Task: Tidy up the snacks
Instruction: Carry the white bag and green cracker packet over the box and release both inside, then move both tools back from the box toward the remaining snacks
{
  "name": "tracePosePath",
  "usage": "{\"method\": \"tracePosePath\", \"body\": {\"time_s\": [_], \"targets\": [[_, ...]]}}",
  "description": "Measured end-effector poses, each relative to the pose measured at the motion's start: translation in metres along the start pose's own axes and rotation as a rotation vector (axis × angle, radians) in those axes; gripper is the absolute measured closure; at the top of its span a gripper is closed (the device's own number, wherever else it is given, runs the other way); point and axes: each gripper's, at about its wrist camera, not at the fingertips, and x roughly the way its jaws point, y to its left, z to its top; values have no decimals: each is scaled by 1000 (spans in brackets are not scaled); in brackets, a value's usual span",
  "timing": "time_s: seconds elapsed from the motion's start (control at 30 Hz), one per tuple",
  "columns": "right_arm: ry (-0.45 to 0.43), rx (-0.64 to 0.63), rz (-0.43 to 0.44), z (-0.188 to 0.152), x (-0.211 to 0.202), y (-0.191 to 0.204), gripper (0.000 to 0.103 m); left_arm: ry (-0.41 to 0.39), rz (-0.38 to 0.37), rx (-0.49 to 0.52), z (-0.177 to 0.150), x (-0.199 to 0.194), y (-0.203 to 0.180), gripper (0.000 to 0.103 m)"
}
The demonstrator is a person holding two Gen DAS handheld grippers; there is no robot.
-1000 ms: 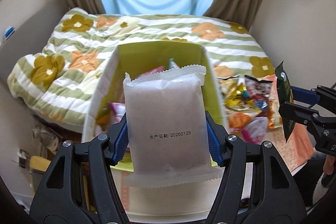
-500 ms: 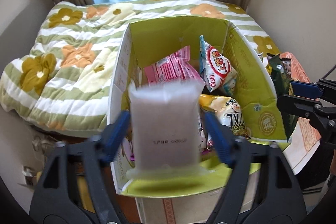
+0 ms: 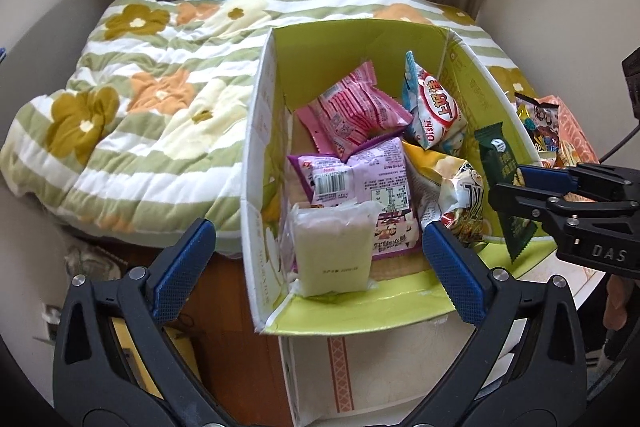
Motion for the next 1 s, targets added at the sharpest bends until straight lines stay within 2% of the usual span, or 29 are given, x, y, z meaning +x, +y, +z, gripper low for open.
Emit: {"method": "tracePosePath", "body": {"time_s": [0.07, 0.1, 0.17, 0.2, 0.23, 0.67, 0.83, 1.0], "targets": [[-12, 4, 15, 0, 2, 4, 63, -11, 5, -6, 0, -5, 3, 1], [-13, -5, 21, 1, 2, 6, 59, -17, 12, -11, 0, -7, 5, 0], [-14, -29, 13, 1, 3, 10, 45, -25, 19, -26, 1, -10, 6, 0], [-17, -38, 13, 1, 2, 11, 34, -28, 20, -34, 1, -11, 7, 0], [-16, -46, 21, 0, 2, 12, 28, -31, 23, -41, 0, -12, 8, 1], [-87, -23, -4, -15, -28, 8, 28, -52, 13, -75, -11, -35, 5, 1], [-116, 0, -31, -25, -47, 4, 28, -68, -29, -47, -10, -43, -7, 1], [-163, 62, -69, -38, -74, -13, 28, -88, -85, 9, -4, -48, -36, 1]]}}
